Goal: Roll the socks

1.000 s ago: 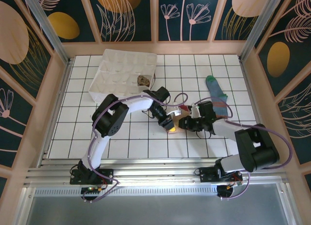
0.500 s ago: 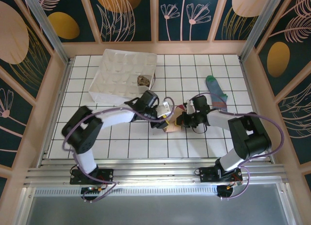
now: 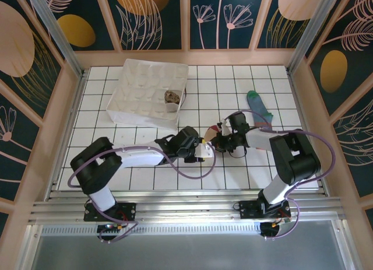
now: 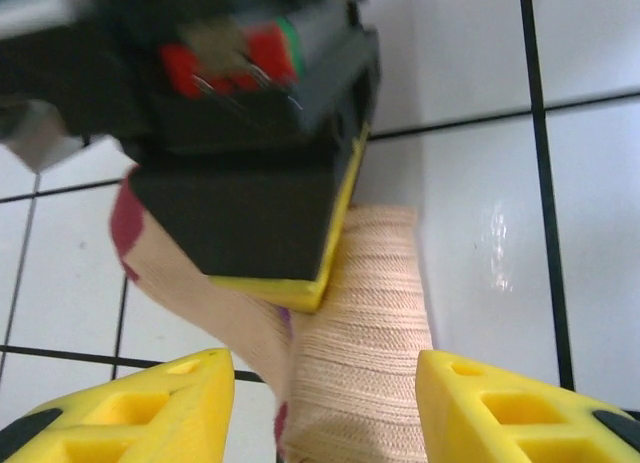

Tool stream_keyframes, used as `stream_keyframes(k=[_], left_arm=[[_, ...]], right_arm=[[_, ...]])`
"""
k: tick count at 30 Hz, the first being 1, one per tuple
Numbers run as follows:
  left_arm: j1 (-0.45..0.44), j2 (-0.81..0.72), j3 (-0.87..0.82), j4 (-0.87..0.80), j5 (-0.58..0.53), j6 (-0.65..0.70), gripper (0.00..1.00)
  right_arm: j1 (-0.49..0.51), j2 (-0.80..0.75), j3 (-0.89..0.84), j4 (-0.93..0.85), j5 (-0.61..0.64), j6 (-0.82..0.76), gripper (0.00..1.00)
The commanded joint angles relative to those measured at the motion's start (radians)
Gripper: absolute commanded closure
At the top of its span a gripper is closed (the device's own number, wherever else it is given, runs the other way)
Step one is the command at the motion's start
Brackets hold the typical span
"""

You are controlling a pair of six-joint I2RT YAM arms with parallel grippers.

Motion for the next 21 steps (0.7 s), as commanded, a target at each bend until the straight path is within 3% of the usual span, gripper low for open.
stream_keyframes(k=[1, 7, 9, 11, 14, 16, 21], left_arm=[[-0.003, 0.05, 0.038, -0.02, -0.017, 0.062, 0.48], [-0.003, 0.136, 0.052, -0.017, -0.016, 0.085, 0.49], [-0.003, 0.173, 0.096, -0.037, -0.017, 0.091, 0.56], [-0.003, 0.207, 0.123, -0.077, -0.009, 0.091, 0.69], [-0.003, 0.225, 0.129, -0.111, 0.009, 0.077, 0.98], [-0.003, 0.22, 0.115, -0.116, 0.014, 0.062, 1.0], [-0.003, 0.196, 0.08, -0.119, 0.017, 0.037, 1.0]], right_arm=[[0.002, 0.087, -0.051, -0.178, 0.116, -0.039, 1.0], [-0.003, 0.105, -0.038, -0.191, 0.092, -0.047, 1.0], [-0.005, 0.107, -0.035, -0.189, 0.081, -0.049, 1.0], [-0.008, 0.103, -0.029, -0.186, 0.068, -0.053, 1.0], [-0.036, 0.076, -0.016, -0.18, 0.035, -0.061, 0.8], [-0.079, 0.041, 0.005, -0.194, 0.023, -0.061, 0.67], [-0.146, 0.007, 0.106, -0.291, 0.091, -0.093, 0.57]])
